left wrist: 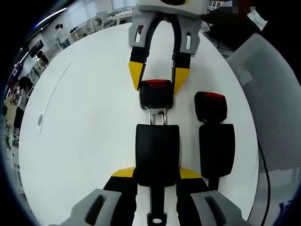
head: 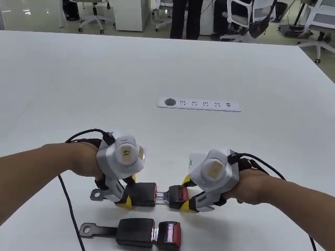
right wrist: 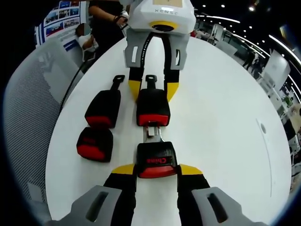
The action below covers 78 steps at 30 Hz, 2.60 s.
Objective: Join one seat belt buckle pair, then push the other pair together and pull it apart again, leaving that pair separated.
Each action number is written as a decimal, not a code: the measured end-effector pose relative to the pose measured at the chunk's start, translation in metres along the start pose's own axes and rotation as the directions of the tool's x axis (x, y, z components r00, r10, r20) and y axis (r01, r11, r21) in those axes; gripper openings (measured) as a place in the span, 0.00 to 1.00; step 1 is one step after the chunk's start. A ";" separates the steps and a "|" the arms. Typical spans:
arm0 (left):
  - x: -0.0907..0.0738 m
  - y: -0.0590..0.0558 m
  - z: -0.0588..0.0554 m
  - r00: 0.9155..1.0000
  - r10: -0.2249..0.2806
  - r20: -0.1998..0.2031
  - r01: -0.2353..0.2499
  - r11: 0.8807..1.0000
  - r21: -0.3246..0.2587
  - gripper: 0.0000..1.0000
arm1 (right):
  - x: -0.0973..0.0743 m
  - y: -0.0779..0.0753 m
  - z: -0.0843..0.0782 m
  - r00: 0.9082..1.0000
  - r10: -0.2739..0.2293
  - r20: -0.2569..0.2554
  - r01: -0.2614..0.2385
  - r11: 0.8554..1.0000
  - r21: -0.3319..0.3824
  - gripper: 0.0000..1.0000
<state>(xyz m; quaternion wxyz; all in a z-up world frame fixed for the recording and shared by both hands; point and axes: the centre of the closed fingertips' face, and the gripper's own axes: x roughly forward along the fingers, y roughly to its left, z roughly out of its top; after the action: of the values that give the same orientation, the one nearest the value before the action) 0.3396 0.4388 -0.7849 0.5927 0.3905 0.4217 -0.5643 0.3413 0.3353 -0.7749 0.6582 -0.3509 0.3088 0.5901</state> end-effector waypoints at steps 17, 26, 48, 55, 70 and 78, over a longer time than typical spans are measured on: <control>-0.001 -0.002 0.001 1.000 -0.001 0.003 0.001 1.000 -0.001 0.33 | -0.015 -0.001 -0.020 0.999 0.007 -0.031 -0.007 1.000 -0.008 0.29; -0.002 -0.003 0.003 1.000 0.000 0.006 0.000 1.000 -0.004 0.33 | -0.021 -0.002 -0.033 0.999 0.013 -0.046 -0.014 1.000 -0.013 0.30; -0.001 -0.001 0.002 1.000 -0.004 -0.001 0.004 1.000 0.000 0.33 | -0.038 -0.004 -0.063 0.996 0.004 -0.084 -0.005 1.000 -0.014 0.30; -0.001 -0.001 0.002 1.000 -0.006 0.007 0.006 1.000 -0.001 0.33 | -0.042 -0.006 -0.070 0.996 -0.001 -0.094 0.001 1.000 -0.006 0.30; -0.001 -0.001 0.002 0.999 -0.008 0.033 0.008 1.000 0.019 0.33 | -0.048 -0.003 -0.076 0.992 -0.006 -0.125 0.005 1.000 -0.013 0.31; -0.002 0.003 0.002 0.999 0.025 0.039 -0.026 0.999 0.018 0.38 | -0.049 -0.002 -0.074 0.993 -0.009 -0.120 0.010 1.000 0.004 0.45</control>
<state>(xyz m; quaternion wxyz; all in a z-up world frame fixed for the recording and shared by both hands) 0.3424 0.4375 -0.7818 0.6042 0.3906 0.3998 -0.5679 0.3382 0.2466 -0.7764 0.6421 -0.3859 0.3473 0.5641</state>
